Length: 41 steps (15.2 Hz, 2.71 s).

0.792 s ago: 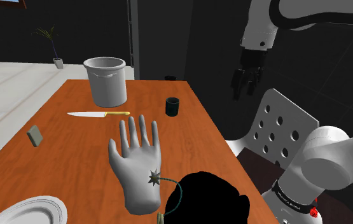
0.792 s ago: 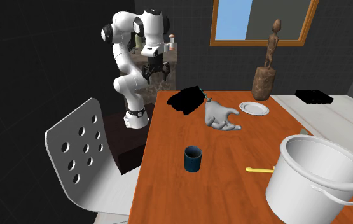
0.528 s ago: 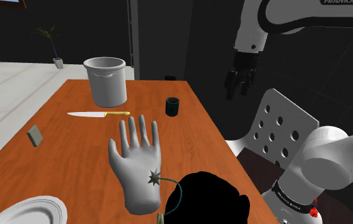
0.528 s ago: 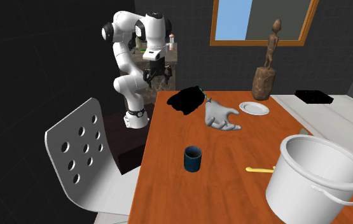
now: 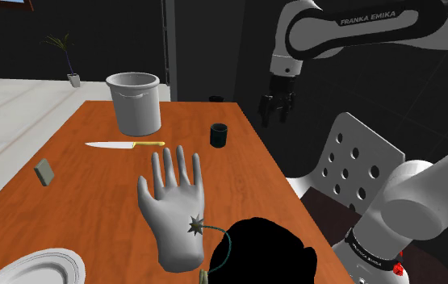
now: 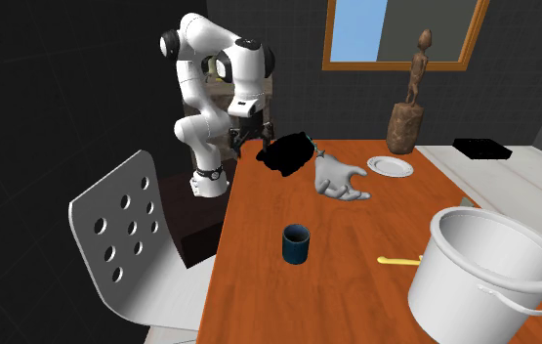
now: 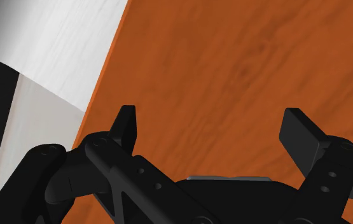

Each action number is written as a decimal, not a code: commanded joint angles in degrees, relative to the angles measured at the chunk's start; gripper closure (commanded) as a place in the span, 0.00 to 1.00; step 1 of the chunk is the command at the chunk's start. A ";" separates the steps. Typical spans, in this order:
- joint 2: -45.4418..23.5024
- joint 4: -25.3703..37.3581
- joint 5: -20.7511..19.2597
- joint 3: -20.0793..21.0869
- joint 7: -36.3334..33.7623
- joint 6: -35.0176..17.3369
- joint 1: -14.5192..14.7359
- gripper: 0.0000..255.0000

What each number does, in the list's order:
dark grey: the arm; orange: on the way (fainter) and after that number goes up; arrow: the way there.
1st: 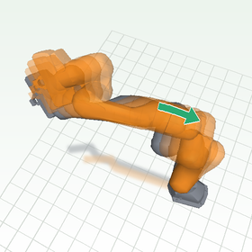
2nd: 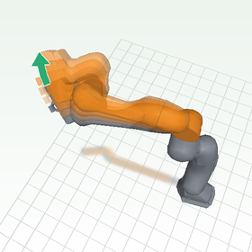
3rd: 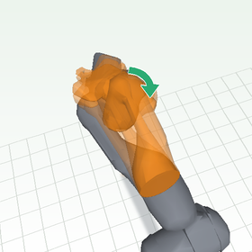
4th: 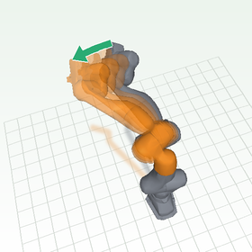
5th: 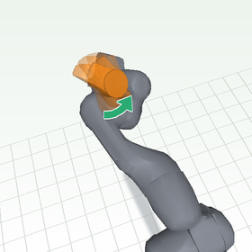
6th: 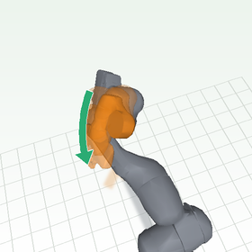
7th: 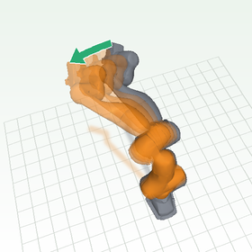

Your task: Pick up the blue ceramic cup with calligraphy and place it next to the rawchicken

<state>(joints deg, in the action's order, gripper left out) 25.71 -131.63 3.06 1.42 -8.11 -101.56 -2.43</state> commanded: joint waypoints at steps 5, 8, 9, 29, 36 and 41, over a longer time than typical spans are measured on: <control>-12.60 5.83 -0.51 -0.39 0.40 -7.82 -0.64 0.00; -18.90 9.89 -0.72 -0.68 0.65 -10.57 -0.96 0.00; -21.01 11.38 -0.78 -0.78 0.73 -11.34 -1.06 0.00; -49.44 33.16 -0.89 -1.72 1.59 -20.00 -2.17 0.00; -49.44 33.16 -0.89 -1.72 1.59 -20.00 -2.17 0.00; -49.44 33.16 -0.89 -1.72 1.59 -20.00 -2.17 1.00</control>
<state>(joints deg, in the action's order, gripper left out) -23.73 -98.47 2.17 -0.31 -6.52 -121.55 -4.60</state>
